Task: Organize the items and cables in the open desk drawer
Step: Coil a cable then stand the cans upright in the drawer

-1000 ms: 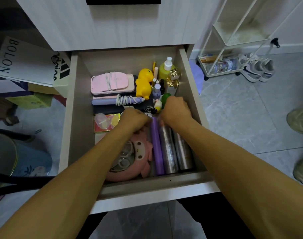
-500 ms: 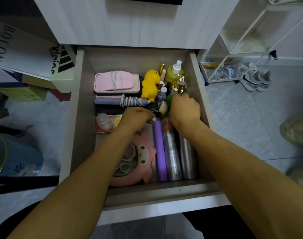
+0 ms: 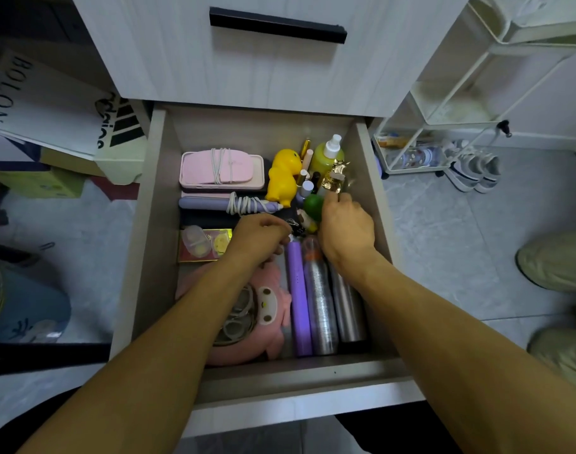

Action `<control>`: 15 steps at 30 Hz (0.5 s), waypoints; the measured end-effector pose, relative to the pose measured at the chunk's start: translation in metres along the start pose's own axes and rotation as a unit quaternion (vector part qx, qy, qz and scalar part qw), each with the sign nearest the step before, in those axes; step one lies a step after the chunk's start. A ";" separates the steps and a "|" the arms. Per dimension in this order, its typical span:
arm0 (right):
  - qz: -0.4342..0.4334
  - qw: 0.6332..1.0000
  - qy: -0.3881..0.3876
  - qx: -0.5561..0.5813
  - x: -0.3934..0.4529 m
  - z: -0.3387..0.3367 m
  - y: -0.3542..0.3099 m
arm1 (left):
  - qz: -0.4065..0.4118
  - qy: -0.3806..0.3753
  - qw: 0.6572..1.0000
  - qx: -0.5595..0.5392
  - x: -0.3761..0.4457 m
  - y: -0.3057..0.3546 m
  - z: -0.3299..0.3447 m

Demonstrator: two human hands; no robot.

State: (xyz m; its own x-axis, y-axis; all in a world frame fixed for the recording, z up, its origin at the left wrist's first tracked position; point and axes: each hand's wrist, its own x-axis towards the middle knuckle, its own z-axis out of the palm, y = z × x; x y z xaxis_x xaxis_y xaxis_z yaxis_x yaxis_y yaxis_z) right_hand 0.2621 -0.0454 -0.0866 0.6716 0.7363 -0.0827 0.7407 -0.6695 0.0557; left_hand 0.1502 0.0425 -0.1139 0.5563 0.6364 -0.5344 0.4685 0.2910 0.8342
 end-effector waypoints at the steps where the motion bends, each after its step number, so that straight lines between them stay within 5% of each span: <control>1: 0.000 1.000 0.002 0.002 -0.001 0.001 0.001 | 0.023 0.005 0.999 0.023 0.001 -0.001 0.002; 7: -0.106 0.994 0.025 -0.018 -0.009 -0.001 0.013 | 0.276 0.046 0.930 0.239 0.005 0.000 0.010; 15: -0.176 0.984 -0.010 0.012 -0.015 -0.017 0.018 | 0.261 -0.038 0.895 0.359 0.009 0.006 0.013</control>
State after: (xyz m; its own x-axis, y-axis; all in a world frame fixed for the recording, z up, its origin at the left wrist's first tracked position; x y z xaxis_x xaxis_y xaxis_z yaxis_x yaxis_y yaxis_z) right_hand 0.2659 -0.0666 -0.0679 0.3726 0.9212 -0.1119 0.9269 -0.3754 -0.0035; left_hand 0.1671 0.0408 -0.1154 0.8601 0.4941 -0.1268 0.4362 -0.5836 0.6849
